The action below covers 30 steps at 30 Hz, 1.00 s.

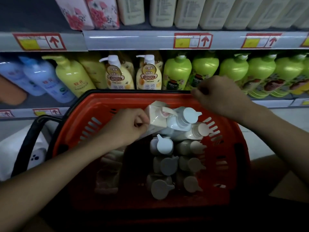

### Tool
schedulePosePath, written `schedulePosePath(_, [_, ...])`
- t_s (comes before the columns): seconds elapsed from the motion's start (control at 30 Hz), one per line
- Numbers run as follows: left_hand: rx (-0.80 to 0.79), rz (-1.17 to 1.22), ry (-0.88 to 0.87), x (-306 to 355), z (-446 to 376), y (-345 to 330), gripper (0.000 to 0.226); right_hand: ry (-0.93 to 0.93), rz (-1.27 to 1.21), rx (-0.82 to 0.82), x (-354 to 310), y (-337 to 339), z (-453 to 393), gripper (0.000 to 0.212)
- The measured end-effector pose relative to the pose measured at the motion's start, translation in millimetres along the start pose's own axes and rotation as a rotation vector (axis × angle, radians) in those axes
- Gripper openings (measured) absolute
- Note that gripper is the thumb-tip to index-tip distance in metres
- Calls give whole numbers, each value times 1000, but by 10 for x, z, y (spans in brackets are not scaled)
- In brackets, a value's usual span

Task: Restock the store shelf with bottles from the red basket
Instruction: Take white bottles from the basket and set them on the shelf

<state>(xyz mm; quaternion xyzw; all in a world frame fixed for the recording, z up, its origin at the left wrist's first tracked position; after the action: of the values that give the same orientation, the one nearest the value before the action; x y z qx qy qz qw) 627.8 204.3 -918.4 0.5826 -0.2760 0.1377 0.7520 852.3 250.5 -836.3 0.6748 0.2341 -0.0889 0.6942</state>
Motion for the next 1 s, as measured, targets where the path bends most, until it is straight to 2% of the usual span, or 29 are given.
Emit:
schedulePosePath(0.13, [-75,30,-33,128,62,-107,18,7,16,-123,120,-222,205,31])
schedulePosePath(0.2, [-134,50,-51,195,117,-196,8,23,21,-145,141,-310,291,26])
schedulePosePath(0.3, [-191,36,-60,256,214,-324,7,-23,48,-196,266,-335,337,26])
schedulePosePath(0.4, [-269,4,-97,314,296,-522,10,-61,145,-341,406,-446,405,14])
schedulePosePath(0.47, [-312,-38,-140,345,340,-664,14,-36,281,-420,421,-628,499,21])
schedulePosePath(0.57, [-318,-73,-213,369,373,-772,16,115,601,-436,346,-889,590,27])
schedulePosePath(0.67, [-348,-88,-267,380,402,-807,18,177,737,-500,316,-1040,589,24])
schedulePosePath(0.87, [-347,-137,-299,393,465,-756,19,129,666,-546,282,-1028,538,25])
schedulePosePath(1.0, [-205,-111,-336,533,467,-547,15,159,611,-463,141,-790,590,29])
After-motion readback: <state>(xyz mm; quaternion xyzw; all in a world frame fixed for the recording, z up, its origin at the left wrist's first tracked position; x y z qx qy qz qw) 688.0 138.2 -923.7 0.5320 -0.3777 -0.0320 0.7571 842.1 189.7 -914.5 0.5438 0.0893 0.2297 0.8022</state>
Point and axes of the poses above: each hand's wrist, its own z-axis away from the middle knuckle, its own y-axis out of the back of the hand, x = y × z, the point moved 10 cm from there along -z, towards the middle knuckle, and after that the axes turned 10 degrees about -z, right-handed, at the moved point
